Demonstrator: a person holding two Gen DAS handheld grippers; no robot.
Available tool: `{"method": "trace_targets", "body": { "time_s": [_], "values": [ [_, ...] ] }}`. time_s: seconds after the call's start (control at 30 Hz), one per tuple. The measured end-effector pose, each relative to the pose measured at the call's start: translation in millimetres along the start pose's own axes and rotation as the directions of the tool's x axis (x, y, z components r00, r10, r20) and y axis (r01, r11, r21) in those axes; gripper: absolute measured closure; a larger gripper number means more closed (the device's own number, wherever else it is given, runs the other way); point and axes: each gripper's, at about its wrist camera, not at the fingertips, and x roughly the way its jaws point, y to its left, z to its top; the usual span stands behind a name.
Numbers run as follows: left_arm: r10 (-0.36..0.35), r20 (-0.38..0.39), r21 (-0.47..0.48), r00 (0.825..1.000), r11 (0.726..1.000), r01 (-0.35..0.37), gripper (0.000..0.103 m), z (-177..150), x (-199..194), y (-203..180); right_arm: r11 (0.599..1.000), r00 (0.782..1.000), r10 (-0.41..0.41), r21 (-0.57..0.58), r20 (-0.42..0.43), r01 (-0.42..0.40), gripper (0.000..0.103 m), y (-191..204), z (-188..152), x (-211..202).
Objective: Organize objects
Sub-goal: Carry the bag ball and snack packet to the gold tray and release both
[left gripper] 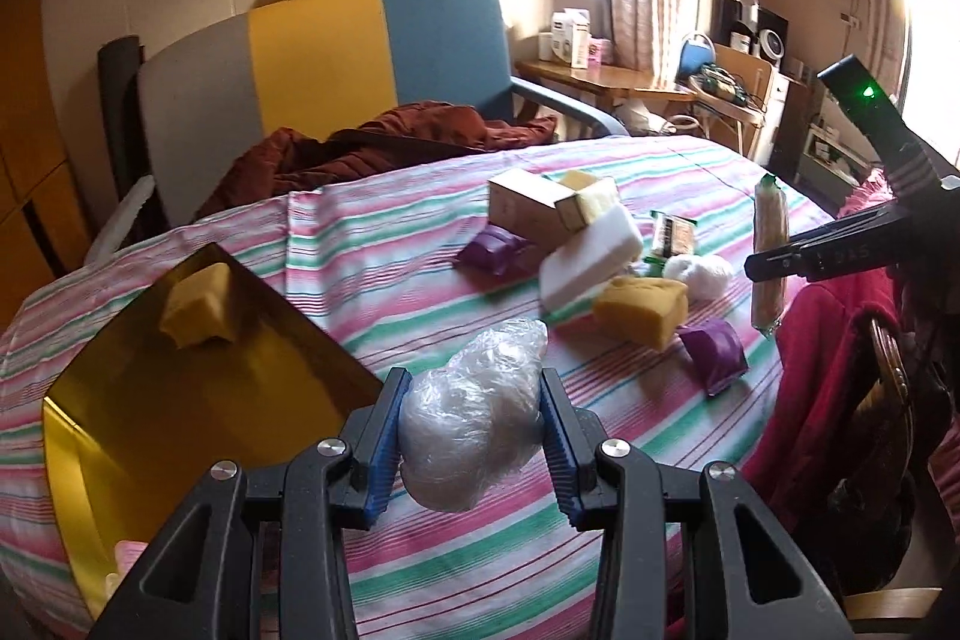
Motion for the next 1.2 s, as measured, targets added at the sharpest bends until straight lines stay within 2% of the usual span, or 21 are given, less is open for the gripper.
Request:
{"method": "trace_targets", "body": {
  "time_s": [0.3, 0.57, 0.77, 0.87, 1.07, 1.13, 1.2],
  "values": [
    [0.039, 0.02, -0.035, 0.999, 0.999, -0.038, 0.061, -4, -14, 20, 0.995, 0.996, 0.064, -0.074, 0.06, -0.06, 0.056, 38, 18, -6],
    [0.051, 0.023, -0.064, 0.998, 0.997, -0.049, 0.061, -8, -21, 35, 0.973, 0.984, 0.163, -0.175, 0.075, -0.148, 0.056, 83, 29, -9],
    [0.063, -0.001, -0.166, 0.998, 0.984, -0.062, 0.061, -20, -29, 77, 0.94, 0.969, 0.24, -0.263, 0.06, -0.216, 0.056, 131, 38, -5],
    [0.087, -0.02, -0.274, 0.996, 0.958, -0.089, 0.061, -32, -36, 115, 0.912, 0.957, 0.288, -0.318, 0.043, -0.26, 0.056, 163, 44, 2],
    [0.216, -0.052, -0.418, 0.975, 0.882, -0.218, 0.061, -53, -55, 190, 0.842, 0.93, 0.368, -0.419, -0.018, -0.341, 0.056, 236, 50, 20],
    [0.234, -0.057, -0.443, 0.97, 0.865, -0.235, 0.061, -57, -59, 204, 0.818, 0.922, 0.385, -0.447, -0.041, -0.362, 0.056, 258, 50, 25],
    [0.223, -0.059, -0.482, 0.973, 0.847, -0.223, 0.061, -61, -61, 219, 0.794, 0.915, 0.398, -0.474, -0.068, -0.38, 0.056, 281, 49, 32]
  ]
}}
